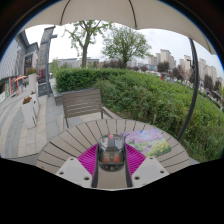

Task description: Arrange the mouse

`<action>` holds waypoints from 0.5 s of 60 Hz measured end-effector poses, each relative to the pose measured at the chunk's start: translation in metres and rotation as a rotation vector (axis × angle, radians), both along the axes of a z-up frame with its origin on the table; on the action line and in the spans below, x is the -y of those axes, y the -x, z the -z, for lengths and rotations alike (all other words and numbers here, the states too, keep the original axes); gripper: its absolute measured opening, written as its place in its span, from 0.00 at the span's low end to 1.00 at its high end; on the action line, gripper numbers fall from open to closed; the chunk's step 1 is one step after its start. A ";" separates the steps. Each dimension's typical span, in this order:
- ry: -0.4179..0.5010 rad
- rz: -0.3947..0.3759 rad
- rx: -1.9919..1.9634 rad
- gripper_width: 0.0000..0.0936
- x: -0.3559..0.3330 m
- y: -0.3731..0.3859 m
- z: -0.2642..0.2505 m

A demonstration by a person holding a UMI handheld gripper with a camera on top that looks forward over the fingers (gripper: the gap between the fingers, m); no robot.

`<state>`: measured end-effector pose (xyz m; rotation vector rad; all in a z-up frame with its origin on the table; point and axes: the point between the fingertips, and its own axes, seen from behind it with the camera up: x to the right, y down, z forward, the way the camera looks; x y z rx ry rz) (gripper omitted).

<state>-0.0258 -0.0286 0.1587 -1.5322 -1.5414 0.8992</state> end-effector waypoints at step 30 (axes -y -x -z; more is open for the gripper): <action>0.058 0.088 0.221 0.46 -0.200 0.191 0.153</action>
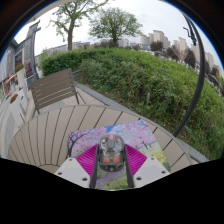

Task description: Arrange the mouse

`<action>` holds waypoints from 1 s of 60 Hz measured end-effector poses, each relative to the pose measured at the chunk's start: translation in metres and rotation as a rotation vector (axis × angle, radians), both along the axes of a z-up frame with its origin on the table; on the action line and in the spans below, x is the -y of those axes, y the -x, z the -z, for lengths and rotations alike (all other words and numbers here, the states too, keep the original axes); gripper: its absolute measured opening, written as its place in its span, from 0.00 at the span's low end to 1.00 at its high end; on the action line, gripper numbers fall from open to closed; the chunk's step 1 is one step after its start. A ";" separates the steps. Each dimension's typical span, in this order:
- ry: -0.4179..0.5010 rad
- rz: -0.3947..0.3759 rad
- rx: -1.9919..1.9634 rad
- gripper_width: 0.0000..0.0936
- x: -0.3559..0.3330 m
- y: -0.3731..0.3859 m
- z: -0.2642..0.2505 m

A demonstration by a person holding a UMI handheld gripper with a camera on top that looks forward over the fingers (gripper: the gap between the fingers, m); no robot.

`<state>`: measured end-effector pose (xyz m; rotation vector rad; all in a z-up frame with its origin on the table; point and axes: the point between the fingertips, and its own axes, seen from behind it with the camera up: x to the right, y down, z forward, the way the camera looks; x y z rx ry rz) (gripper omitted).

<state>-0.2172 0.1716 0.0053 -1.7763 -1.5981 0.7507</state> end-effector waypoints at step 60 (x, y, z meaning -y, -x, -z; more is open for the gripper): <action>-0.026 0.016 0.084 0.90 0.093 -0.405 -0.175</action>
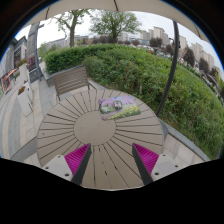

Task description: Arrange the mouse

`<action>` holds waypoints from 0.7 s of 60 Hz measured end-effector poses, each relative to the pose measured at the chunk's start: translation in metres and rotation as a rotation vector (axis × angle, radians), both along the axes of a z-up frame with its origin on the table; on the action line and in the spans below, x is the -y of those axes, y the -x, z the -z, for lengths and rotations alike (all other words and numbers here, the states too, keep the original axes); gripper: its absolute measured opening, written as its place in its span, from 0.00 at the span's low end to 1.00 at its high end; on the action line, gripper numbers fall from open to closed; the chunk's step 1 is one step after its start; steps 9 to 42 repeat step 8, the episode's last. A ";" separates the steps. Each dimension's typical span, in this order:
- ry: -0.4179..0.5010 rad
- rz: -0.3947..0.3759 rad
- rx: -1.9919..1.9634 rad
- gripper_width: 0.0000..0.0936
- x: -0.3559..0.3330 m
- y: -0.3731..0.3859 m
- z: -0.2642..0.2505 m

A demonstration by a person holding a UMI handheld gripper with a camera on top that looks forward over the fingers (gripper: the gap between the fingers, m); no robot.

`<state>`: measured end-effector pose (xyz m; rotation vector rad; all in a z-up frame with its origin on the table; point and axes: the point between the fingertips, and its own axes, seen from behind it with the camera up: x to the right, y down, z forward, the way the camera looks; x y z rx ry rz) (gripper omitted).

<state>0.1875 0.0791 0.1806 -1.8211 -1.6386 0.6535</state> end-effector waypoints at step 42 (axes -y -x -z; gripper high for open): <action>-0.018 0.002 0.000 0.90 0.013 -0.007 -0.001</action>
